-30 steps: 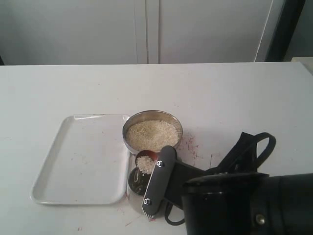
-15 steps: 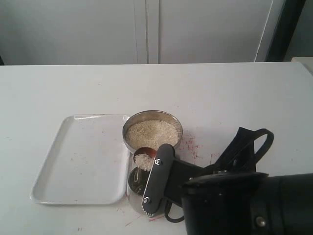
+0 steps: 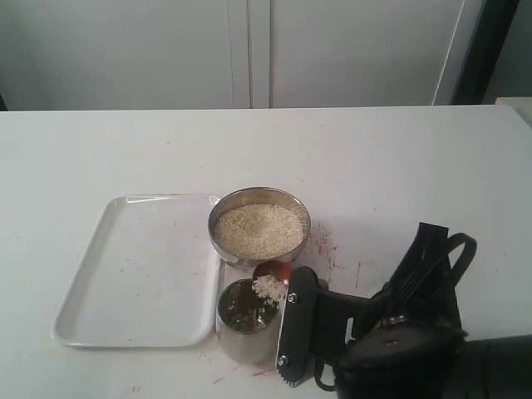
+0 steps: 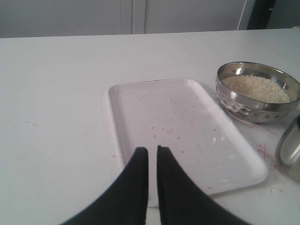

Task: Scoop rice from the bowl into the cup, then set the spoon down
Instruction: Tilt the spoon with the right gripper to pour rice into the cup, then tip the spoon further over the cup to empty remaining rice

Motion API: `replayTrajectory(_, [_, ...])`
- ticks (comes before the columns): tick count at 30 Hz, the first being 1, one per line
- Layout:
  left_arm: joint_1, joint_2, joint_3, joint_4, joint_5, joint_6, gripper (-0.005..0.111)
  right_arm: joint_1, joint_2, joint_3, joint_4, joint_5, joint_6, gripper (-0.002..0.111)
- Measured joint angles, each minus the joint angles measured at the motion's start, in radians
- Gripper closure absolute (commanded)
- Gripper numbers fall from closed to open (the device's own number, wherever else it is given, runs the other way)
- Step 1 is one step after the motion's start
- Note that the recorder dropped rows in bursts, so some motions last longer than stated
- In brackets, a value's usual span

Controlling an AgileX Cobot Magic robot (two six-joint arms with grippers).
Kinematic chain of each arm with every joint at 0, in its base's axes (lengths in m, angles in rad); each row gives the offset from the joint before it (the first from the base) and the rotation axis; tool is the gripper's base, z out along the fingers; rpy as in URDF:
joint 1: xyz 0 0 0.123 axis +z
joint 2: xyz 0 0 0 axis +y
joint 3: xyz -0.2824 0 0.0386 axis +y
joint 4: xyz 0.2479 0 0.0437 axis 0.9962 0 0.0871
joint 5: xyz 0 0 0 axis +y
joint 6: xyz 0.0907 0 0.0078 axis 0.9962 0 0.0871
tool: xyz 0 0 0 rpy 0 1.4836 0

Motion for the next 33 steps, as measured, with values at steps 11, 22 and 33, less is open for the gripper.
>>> replayTrajectory(11, [0.000,0.000,0.000,0.000,0.000,0.000,0.092,0.015,0.000,0.000,-0.040,0.001,0.036,0.108])
replayTrajectory(22, [0.000,0.000,0.000,0.000,0.000,0.000,0.092,0.040,0.000,0.000,-0.063,0.001,0.036,0.108])
replayTrajectory(33, [0.000,0.000,0.000,0.000,0.000,0.000,0.092,0.040,0.000,0.000,-0.114,0.001,0.025,0.108])
